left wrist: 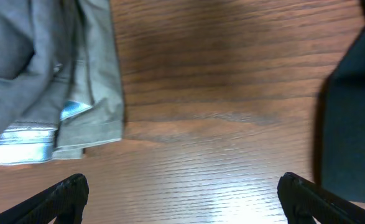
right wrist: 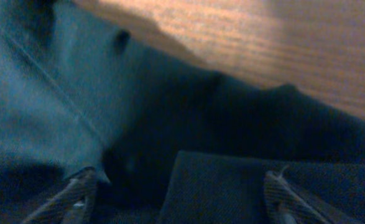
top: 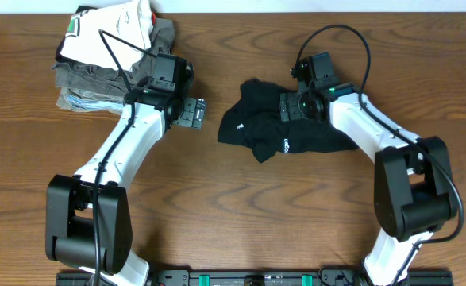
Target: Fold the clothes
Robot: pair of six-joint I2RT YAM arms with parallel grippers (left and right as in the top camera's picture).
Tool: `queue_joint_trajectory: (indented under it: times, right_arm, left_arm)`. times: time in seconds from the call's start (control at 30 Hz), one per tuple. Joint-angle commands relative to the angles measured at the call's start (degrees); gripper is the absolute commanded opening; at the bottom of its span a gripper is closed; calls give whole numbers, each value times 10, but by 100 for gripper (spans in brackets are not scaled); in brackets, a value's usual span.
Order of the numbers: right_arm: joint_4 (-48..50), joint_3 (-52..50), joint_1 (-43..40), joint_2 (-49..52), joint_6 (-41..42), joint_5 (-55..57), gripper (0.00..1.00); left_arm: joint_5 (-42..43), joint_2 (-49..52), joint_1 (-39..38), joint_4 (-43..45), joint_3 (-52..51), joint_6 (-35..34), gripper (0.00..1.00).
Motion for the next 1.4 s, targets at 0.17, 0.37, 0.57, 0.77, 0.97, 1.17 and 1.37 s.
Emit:
queue_joint_trajectory:
  times: [0.17,0.37,0.57,0.77,0.97,1.17,1.37]
  right_arm:
    - [-69,7,-25,-122,5,-18,92]
    - [-94,2,-23,-90,5,-18,80]
    - [-105,2,-24,-72,5,-17,79]
    - [-111,2,-28,-73,1,-17,79]
    - [-116,2,-40,-73,1,-18,80]
    - [-130,2,-43,-73,1,-18,80]
    - [-135,2,-43,-73,1,-18,80]
  left_arm:
    - [149,-3,-1,25,4,4,98]
    - [240,23,0,32,4,4,98]
    - [390,49,0,32,4,3,98]
    - [393,62,-1,33,4,-3,98]
    - [455,86,-1,26,-3,-3,98]
    - [465,120,-1,31,-3,-38,98]
    - [464,156,1,44,-3,-38,98]
